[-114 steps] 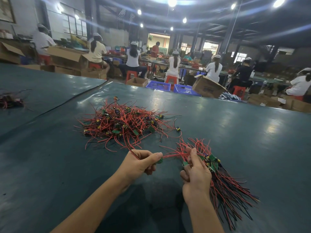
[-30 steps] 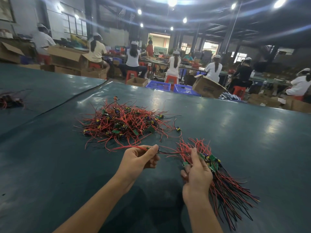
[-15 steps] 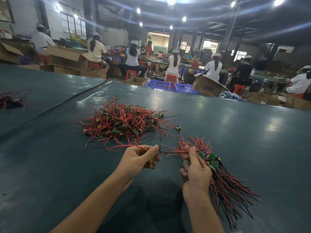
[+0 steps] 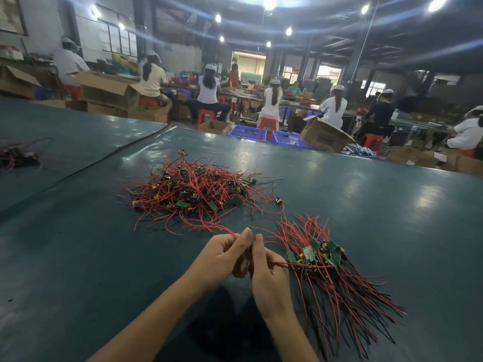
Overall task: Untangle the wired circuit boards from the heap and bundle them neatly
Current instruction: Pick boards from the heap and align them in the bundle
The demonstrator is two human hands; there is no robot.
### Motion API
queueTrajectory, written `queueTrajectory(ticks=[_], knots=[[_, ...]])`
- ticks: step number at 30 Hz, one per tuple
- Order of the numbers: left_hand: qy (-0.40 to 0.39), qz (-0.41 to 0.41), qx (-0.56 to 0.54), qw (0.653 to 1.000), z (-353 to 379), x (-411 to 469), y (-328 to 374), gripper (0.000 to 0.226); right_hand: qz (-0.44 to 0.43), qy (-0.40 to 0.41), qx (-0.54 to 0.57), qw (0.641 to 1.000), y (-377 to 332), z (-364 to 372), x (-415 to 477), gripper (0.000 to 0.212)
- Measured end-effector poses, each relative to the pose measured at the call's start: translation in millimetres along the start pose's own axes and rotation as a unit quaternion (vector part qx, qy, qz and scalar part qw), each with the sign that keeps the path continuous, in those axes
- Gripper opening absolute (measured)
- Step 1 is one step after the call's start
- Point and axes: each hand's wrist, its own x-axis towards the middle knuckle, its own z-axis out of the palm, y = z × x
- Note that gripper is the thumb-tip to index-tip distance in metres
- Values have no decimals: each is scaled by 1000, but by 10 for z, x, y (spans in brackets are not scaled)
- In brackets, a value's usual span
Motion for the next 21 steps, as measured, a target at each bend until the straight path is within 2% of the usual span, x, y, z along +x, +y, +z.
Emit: queueTrajectory(ticks=[4, 7, 9, 11, 13, 16, 18, 21], knots=[[58, 29, 128, 990, -45, -19, -91, 53, -21, 50, -47, 997, -19, -54, 31, 49], [112, 23, 174, 978, -125, 24, -131, 44, 27, 137, -55, 989, 0, -145, 88, 53], [166, 41, 263, 950, -245, 55, -188, 32, 88, 190, -9, 978, 15, -231, 137, 49], [199, 57, 383, 900, -383, 81, -272, 23, 146, 217, 94, 960, 16, -302, 188, 37], [179, 4, 477, 861, -510, 112, -368, 35, 187, 229, 185, 937, 9, -340, 218, 27], [97, -107, 537, 831, -635, 136, -467, 50, 178, 248, 207, 929, 27, -363, 226, 27], [85, -114, 556, 819, -658, 148, -522, 50, 160, 258, 204, 931, 24, -356, 222, 33], [139, -57, 541, 828, -661, 155, -517, 34, 163, 258, 203, 930, 11, -346, 221, 32]])
